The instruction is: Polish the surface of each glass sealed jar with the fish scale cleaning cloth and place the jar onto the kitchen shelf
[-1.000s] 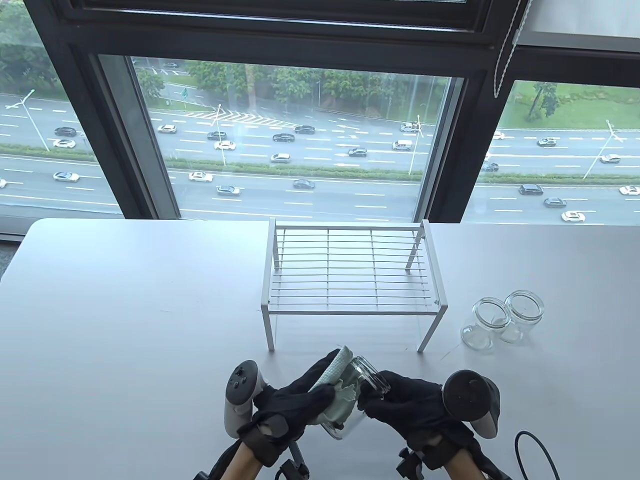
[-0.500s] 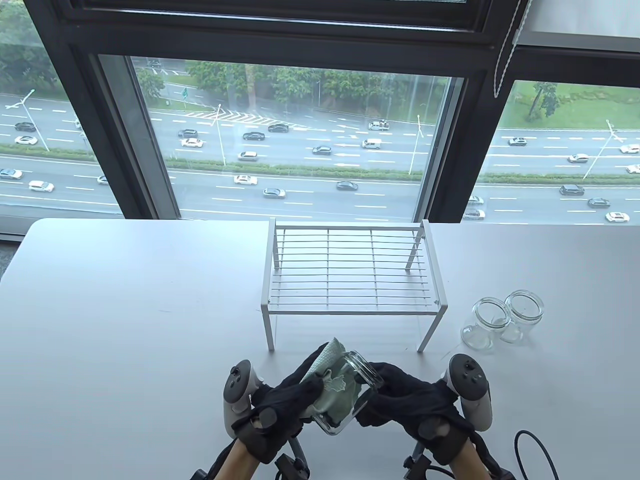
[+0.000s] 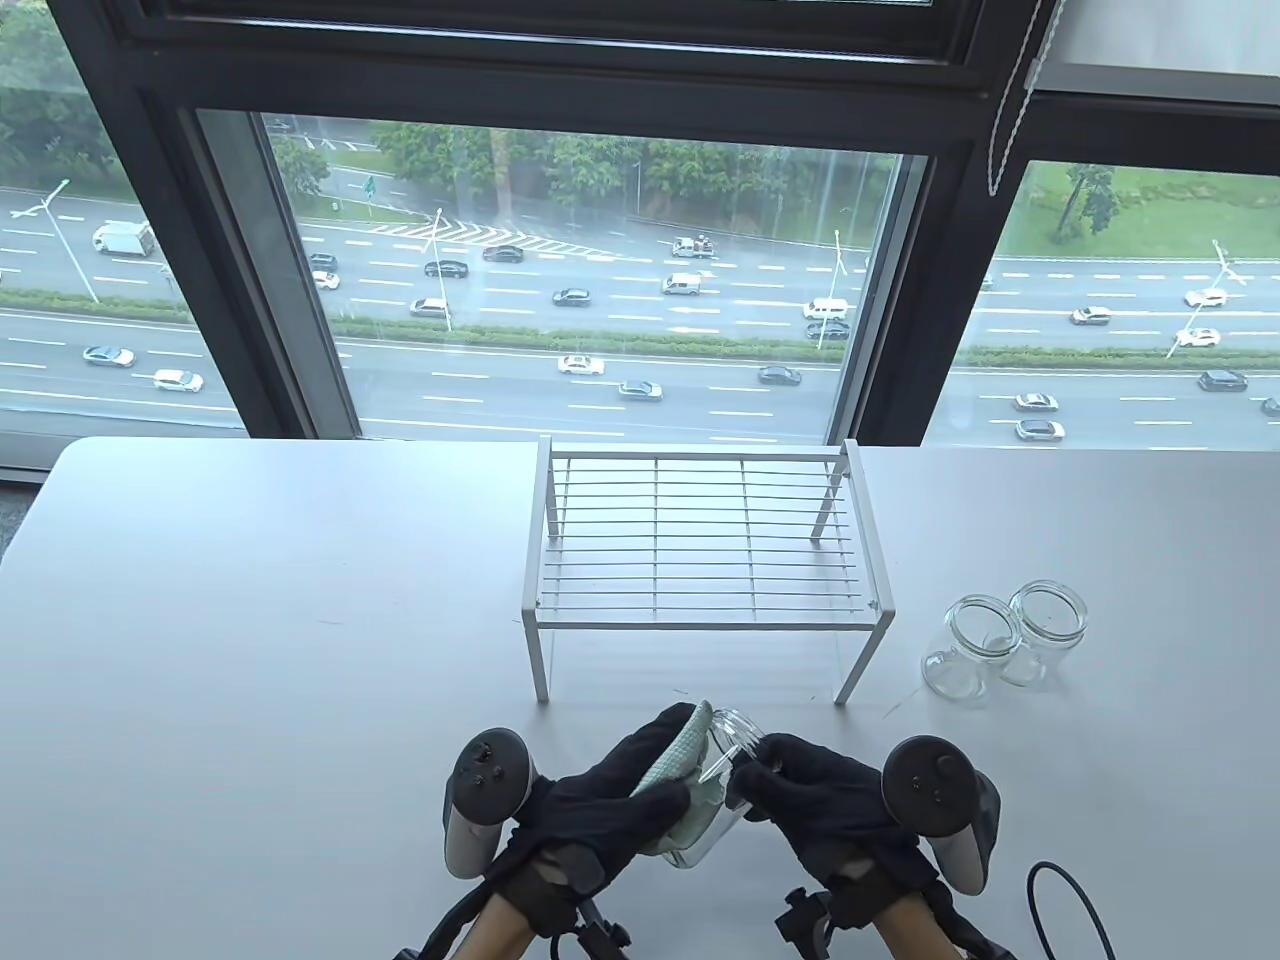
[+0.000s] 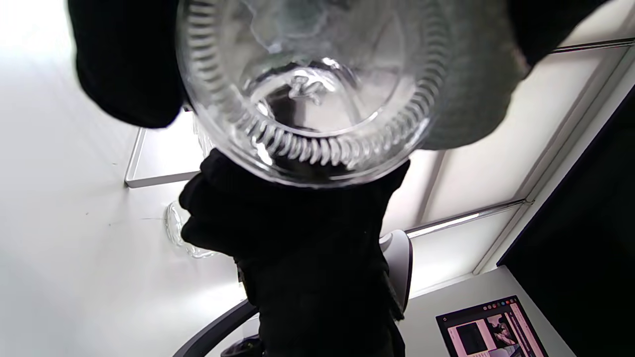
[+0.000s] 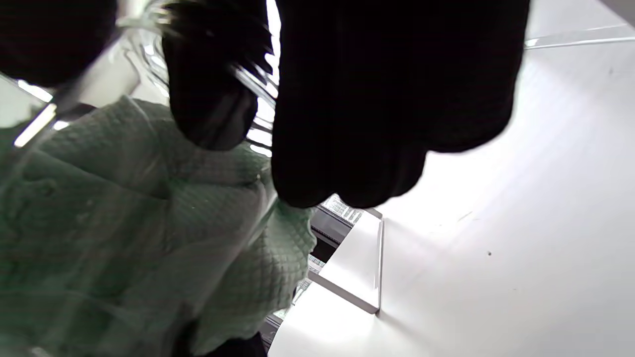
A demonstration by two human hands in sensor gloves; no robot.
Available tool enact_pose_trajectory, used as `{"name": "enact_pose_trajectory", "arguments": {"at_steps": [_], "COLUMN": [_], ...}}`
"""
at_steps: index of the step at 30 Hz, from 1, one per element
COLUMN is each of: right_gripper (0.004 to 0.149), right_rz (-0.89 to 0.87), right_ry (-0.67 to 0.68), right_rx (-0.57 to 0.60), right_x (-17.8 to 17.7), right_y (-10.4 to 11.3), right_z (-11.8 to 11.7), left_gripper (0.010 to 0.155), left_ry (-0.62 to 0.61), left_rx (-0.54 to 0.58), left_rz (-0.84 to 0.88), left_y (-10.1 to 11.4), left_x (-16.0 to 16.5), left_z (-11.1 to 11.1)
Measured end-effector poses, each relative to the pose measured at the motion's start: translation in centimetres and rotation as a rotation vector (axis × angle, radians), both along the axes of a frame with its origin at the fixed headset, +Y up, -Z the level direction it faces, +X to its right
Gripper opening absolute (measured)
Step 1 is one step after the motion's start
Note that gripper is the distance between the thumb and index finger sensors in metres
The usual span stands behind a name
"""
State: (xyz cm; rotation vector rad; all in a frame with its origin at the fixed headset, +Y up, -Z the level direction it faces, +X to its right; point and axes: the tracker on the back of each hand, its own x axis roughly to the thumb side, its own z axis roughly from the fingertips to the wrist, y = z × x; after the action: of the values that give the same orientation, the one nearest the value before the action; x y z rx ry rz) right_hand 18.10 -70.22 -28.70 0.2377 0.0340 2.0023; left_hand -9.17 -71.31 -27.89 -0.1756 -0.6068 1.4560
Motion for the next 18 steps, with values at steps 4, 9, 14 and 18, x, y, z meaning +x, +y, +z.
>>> {"name": "enact_pose_trajectory", "arguments": {"at_steps": [4,9,14,18], "right_gripper": [0.053,0.053,0.054,0.055], "right_rz": [-0.124,-0.244,-0.249,-0.321], "right_ry": [-0.077,-0.019,-0.002,0.179], "right_rx": [-0.143,-0.379,-0.429,-0.367], "right_x": [0.5,0.5,0.4,-0.6], "right_y": [-0.4,-1.9,-1.8,-1.5], "right_z": [0.3,0.2,0.5,0.1], "left_gripper": [0.071,0.085,0.098,0.093], "left_ry": [0.111,0.165,0.175,0.27], "left_rx": [0.143,0.347,0.4,0.425], "left_rz": [0.015,-0.139,-0.267,-0.161], "left_y": [1.0,1.4,1.7,2.8], "left_x": [0.0,0.8,1.1,-0.2], "left_z": [0.5,1.3,1.6,1.6]}}
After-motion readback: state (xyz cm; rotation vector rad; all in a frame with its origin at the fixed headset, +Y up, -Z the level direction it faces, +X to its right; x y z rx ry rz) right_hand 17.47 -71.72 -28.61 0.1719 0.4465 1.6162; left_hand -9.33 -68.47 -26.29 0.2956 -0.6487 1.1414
